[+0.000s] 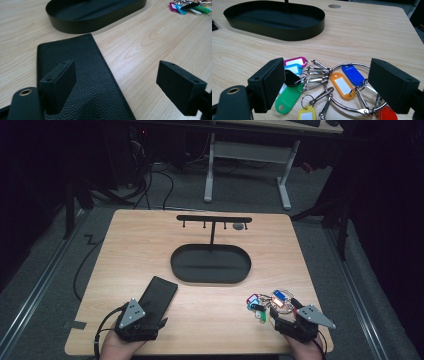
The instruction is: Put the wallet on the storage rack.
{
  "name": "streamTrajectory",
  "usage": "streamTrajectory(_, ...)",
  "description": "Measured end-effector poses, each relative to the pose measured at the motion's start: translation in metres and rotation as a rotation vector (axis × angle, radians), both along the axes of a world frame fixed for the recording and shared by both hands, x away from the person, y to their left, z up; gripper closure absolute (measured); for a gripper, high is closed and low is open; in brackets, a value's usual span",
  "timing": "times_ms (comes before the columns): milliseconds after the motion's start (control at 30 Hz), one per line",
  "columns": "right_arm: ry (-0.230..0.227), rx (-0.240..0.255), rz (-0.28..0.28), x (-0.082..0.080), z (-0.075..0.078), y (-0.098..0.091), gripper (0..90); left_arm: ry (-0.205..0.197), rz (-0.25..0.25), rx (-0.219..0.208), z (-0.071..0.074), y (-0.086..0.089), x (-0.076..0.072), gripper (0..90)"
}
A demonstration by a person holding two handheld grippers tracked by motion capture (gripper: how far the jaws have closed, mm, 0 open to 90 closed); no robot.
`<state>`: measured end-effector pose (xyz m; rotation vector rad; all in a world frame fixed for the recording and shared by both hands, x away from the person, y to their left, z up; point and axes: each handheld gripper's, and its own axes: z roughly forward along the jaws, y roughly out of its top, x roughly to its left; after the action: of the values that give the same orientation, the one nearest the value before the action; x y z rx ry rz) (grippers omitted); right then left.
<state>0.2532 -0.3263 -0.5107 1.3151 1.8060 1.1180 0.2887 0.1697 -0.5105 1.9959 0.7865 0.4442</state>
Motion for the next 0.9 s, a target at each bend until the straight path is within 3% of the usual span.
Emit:
streamTrajectory(133,0.0,-0.001,-0.001,0.001,0.0,-0.001,14.1,0.025,0.018,-0.004,0.0,0.005,0.003,14.7)
streamTrajectory(200,0.005,-0.004,0.004,0.002,-0.002,0.0,14.2,0.013,0.04,0.026,0.003,0.007,0.004,14.7)
streamTrajectory(300,0.01,-0.009,0.013,0.003,-0.003,0.001,14.3,0.026,0.057,0.052,0.005,0.01,0.007,14.7)
streamTrajectory(600,0.016,-0.007,0.011,0.002,-0.004,0.0,14.5,0.017,0.099,0.05,0.007,0.024,0.013,14.0)
streamTrajectory(800,0.016,-0.011,0.018,0.002,-0.003,0.001,14.5,0.035,0.166,0.019,0.005,0.046,0.019,15.2)
streamTrajectory(900,0.018,-0.008,0.017,0.002,-0.003,0.0,14.5,0.044,0.195,0.018,0.004,0.052,0.02,22.3)
